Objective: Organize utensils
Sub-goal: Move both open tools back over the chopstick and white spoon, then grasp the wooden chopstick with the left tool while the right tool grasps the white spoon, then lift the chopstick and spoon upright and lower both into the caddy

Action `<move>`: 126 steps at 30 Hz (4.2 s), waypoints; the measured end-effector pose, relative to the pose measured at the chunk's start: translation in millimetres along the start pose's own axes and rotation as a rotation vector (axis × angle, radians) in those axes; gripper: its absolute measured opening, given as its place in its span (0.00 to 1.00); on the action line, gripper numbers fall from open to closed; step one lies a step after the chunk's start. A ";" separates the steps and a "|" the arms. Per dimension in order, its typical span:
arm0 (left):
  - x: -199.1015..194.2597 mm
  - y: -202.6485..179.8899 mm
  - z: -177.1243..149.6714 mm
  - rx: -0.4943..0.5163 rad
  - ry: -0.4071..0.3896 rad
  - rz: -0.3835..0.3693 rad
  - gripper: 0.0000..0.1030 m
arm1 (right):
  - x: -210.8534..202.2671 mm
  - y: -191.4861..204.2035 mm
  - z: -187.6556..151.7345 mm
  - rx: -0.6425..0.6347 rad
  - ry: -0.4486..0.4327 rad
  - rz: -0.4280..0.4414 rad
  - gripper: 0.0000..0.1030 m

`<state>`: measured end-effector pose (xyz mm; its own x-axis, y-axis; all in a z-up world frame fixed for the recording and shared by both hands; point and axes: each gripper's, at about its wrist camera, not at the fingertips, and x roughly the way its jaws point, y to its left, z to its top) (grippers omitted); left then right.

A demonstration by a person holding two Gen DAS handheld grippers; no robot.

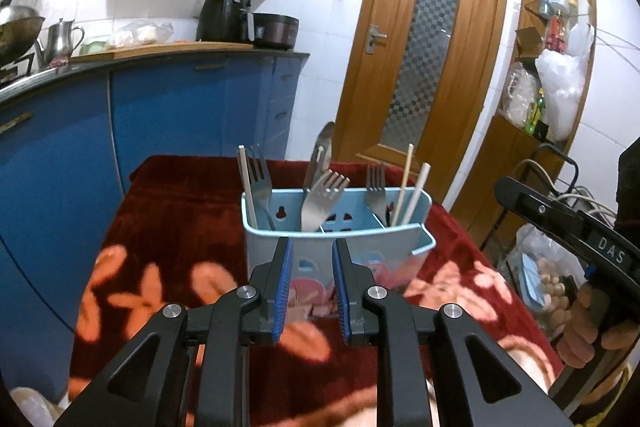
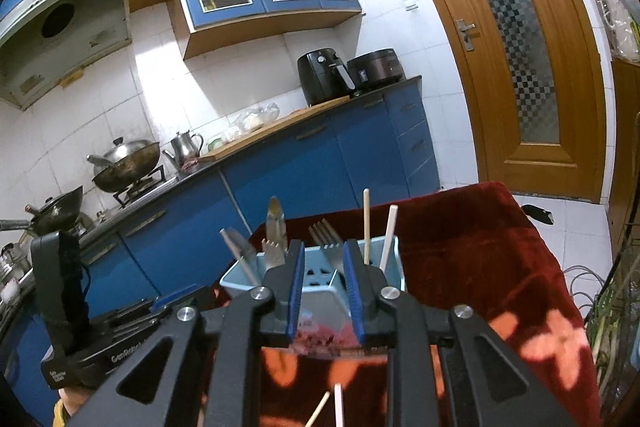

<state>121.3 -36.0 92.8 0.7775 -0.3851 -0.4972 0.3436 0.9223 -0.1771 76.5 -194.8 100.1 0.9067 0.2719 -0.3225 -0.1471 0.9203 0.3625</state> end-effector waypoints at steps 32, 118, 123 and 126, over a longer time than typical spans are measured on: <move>-12.3 -32.1 -89.0 0.013 0.262 -0.030 0.20 | -46.6 -10.9 -103.9 0.052 0.289 -0.120 0.24; -7.6 39.7 -56.7 -0.039 0.216 -0.017 0.04 | 72.7 10.6 -106.8 -0.133 0.862 -0.094 0.28; -6.0 40.8 -52.7 -0.055 0.203 -0.029 0.04 | 87.2 8.1 -106.1 -0.132 0.929 -0.069 0.27; -3.9 38.9 -48.5 -0.061 0.186 -0.034 0.04 | 90.3 7.6 -105.6 -0.149 0.938 -0.071 0.11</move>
<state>106.2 3.0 46.7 0.6534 -0.4088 -0.6372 0.3310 0.9112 -0.2452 115.5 -133.5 -18.6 0.2384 0.2693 -0.9331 -0.2116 0.9521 0.2207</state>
